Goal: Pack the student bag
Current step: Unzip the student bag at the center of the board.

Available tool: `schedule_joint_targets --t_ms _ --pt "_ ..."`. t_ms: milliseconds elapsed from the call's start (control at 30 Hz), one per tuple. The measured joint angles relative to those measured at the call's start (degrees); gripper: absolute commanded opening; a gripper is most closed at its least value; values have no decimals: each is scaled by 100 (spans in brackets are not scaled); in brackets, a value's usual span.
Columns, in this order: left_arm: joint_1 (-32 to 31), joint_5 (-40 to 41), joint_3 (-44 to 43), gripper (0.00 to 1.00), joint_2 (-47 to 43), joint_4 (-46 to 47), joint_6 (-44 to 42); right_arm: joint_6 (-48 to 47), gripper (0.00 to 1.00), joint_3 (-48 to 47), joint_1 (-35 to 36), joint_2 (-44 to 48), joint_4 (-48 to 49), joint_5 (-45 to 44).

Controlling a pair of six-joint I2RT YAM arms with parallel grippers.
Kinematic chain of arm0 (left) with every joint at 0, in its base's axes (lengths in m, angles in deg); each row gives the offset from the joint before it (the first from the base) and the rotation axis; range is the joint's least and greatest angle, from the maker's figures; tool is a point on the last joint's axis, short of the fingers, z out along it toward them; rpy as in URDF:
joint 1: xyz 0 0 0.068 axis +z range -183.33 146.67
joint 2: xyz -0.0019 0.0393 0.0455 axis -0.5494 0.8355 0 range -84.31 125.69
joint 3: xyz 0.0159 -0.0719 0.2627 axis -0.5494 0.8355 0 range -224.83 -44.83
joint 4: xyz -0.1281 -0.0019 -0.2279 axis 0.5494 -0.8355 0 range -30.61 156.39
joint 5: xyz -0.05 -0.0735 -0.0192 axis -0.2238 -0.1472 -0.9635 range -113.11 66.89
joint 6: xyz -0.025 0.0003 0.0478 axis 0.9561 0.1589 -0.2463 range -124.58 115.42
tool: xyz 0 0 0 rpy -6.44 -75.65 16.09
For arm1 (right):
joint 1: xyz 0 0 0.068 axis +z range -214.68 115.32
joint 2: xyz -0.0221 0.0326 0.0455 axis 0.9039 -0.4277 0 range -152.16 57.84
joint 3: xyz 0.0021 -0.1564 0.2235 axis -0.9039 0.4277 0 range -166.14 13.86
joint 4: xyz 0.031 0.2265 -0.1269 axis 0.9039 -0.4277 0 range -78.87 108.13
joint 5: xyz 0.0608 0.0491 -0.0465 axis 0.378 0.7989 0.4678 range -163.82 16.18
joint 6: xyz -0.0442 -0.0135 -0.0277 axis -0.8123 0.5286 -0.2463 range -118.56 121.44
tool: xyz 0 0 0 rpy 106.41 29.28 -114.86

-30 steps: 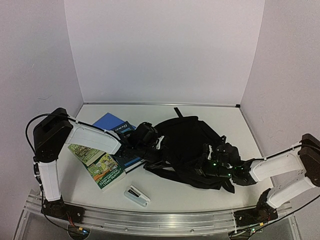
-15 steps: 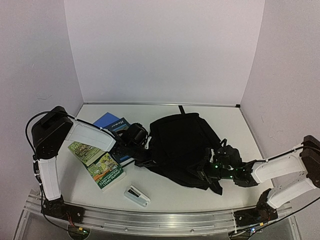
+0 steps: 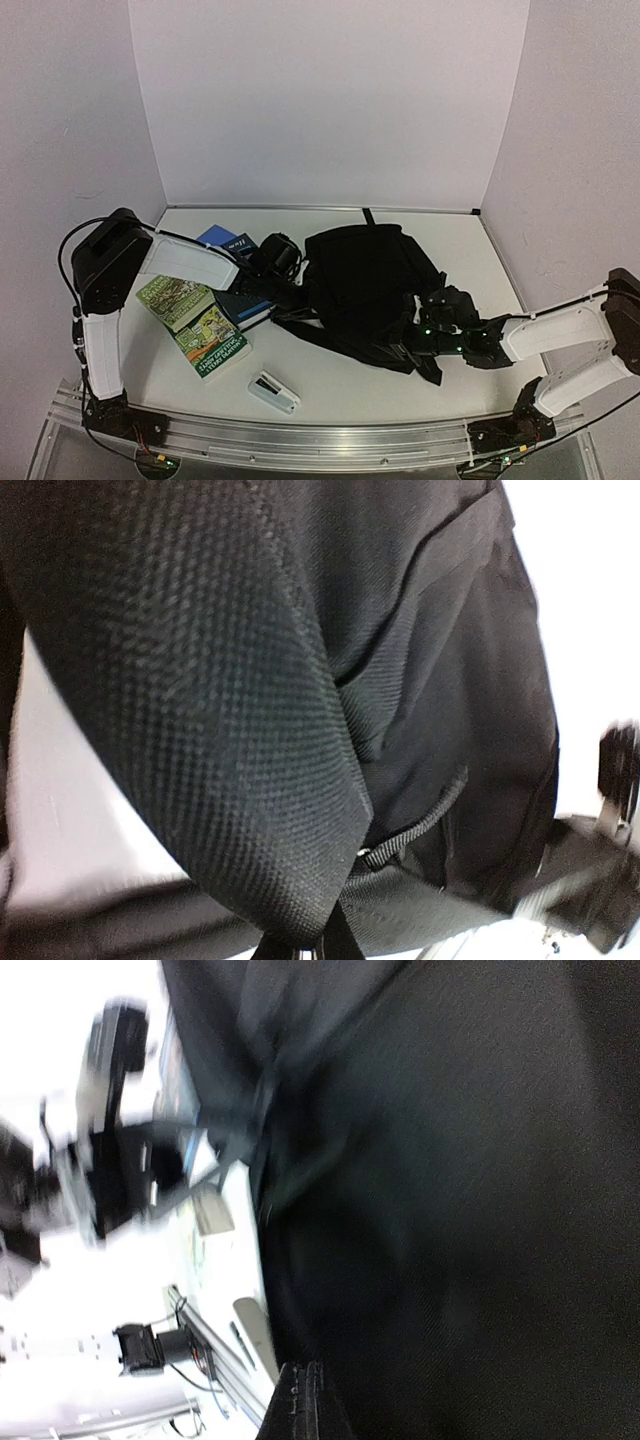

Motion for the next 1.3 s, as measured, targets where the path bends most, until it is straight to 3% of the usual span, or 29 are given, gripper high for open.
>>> schedule_joint_targets --t_ms 200,333,400,467,533,700,900,1067,1300 --pt "372 -221 -1023 5 699 -11 -437 -271 0 -544 457 -380 -131 90" --pt "448 -205 -1209 19 822 -20 -667 -391 0 -949 815 -846 -140 103" --pt "450 -164 -1209 36 820 -57 -745 -470 0 -1222 960 -1121 -136 103" --pt "450 -11 -1200 50 807 -153 -815 -533 8 -1436 1045 -1287 -142 96" --pt "448 146 -1130 62 717 -299 -892 -640 25 -1585 1086 -1325 -142 55" --pt "439 595 -953 77 278 -800 -730 -1043 54 -1880 1099 -1010 -839 -439" --pt "214 728 -1043 96 50 -979 -114 -1742 60 -2304 807 -87 -2063 -1360" --pt "-109 640 -1497 100 289 -1178 507 -2092 66 -2269 -111 319 -2581 -1692" --pt "-153 529 -2249 98 927 -1624 761 -2275 68 -1926 -417 634 -2887 -1875"
